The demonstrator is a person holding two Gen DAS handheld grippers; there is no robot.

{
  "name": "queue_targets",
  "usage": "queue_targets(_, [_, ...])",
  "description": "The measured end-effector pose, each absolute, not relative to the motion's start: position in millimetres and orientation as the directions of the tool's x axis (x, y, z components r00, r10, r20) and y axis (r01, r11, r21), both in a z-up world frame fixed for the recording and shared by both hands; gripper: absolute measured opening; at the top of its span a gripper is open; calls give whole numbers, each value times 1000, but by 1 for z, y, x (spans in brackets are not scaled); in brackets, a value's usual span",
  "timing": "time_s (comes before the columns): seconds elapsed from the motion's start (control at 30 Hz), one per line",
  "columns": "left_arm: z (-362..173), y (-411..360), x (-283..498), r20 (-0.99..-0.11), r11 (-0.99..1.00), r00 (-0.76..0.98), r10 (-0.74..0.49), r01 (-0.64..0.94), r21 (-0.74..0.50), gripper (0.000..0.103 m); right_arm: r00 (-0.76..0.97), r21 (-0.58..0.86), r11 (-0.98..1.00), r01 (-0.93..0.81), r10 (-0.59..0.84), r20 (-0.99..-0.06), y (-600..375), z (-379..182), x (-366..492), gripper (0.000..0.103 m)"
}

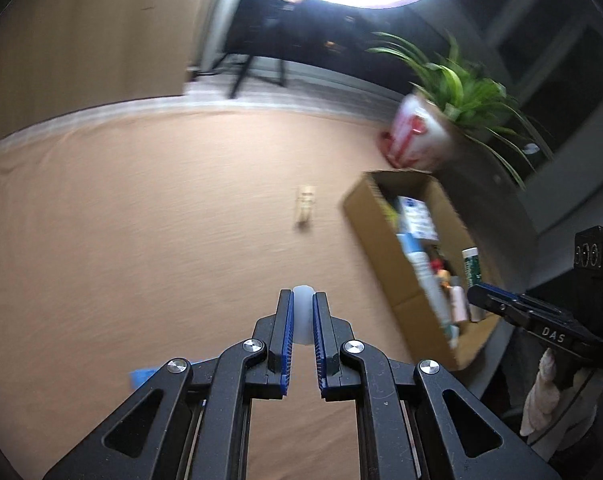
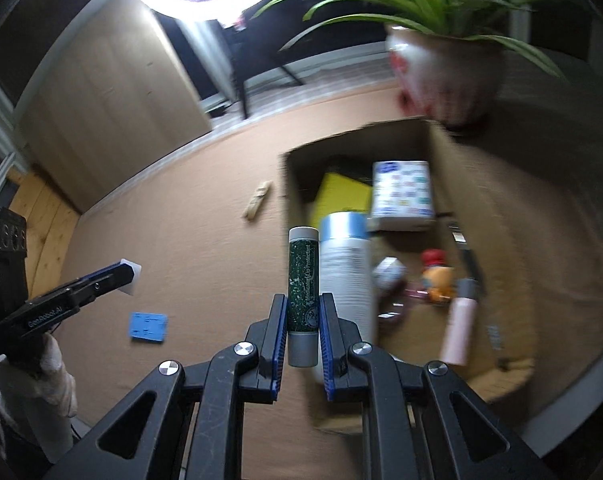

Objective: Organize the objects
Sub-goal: 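Carry the glue stick and white cap into the box and open both grippers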

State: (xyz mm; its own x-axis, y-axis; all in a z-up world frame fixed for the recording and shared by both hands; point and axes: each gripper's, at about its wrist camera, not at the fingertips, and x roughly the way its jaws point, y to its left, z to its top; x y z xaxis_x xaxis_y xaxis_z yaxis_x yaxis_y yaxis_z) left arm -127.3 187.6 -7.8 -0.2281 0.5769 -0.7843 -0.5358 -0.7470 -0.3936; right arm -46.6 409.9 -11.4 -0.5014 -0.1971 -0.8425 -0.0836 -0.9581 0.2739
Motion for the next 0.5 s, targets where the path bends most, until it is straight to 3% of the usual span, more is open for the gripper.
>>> queue_targets(0.5, [2,345,-94,-768,-590,-91,634,-700,-403,10,-507,242,-951,-192,-115,-854,484,-13,-16,14])
